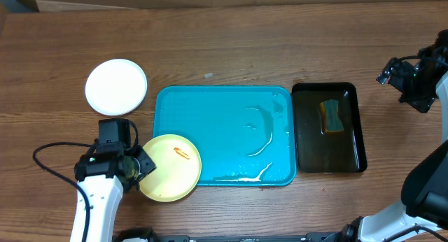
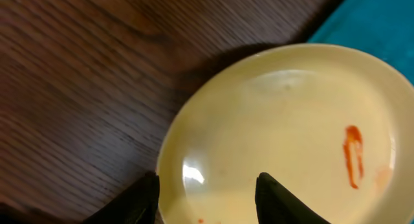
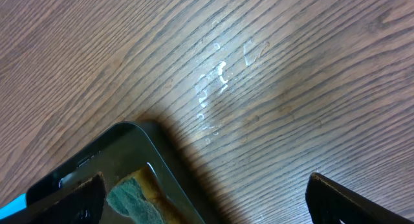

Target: Clean dirty plates on tray and stack at the side

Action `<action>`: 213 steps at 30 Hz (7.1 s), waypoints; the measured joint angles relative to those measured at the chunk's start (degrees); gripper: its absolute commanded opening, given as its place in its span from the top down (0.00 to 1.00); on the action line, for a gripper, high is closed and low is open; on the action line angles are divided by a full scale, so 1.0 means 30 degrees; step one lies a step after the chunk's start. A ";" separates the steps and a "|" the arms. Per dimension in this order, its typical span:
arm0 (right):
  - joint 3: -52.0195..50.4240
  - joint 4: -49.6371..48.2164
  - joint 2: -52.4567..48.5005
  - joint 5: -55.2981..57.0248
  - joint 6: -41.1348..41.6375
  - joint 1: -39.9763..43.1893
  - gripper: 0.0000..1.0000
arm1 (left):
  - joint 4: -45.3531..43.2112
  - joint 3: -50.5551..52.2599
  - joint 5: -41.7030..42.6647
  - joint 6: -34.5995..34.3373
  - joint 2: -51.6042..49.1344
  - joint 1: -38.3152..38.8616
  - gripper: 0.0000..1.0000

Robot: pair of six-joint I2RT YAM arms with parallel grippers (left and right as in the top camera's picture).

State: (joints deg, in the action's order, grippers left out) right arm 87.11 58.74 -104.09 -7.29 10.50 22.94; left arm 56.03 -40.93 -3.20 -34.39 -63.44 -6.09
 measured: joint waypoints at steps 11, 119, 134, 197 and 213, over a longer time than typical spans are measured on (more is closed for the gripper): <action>0.0000 0.0000 0.0000 -0.0015 -0.0007 0.0000 0.00 | 0.0022 0.0029 -0.1472 0.0350 -0.0670 -0.1705 0.54; 0.0000 0.0000 0.0000 0.0000 0.0000 0.0000 0.00 | -0.8998 0.0466 0.7133 0.1457 -0.6885 0.3636 0.92; 0.0000 -0.0007 0.0000 0.0000 0.0000 0.0000 0.00 | -0.1996 -0.7752 0.5399 0.1056 -1.2437 0.6164 0.74; 0.0000 -0.0007 0.0000 0.0000 0.0000 0.0000 0.00 | -0.3548 -0.7067 0.2113 0.0991 -1.3027 0.7541 0.78; 0.0000 0.0007 0.0000 0.0000 0.0000 0.0000 0.00 | -0.4816 -0.7009 0.2798 -0.0153 -1.3034 0.7541 0.78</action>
State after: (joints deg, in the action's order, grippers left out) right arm 87.11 58.76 -104.09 -7.29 10.50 22.94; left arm 41.58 -61.95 5.19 -34.85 -102.54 16.53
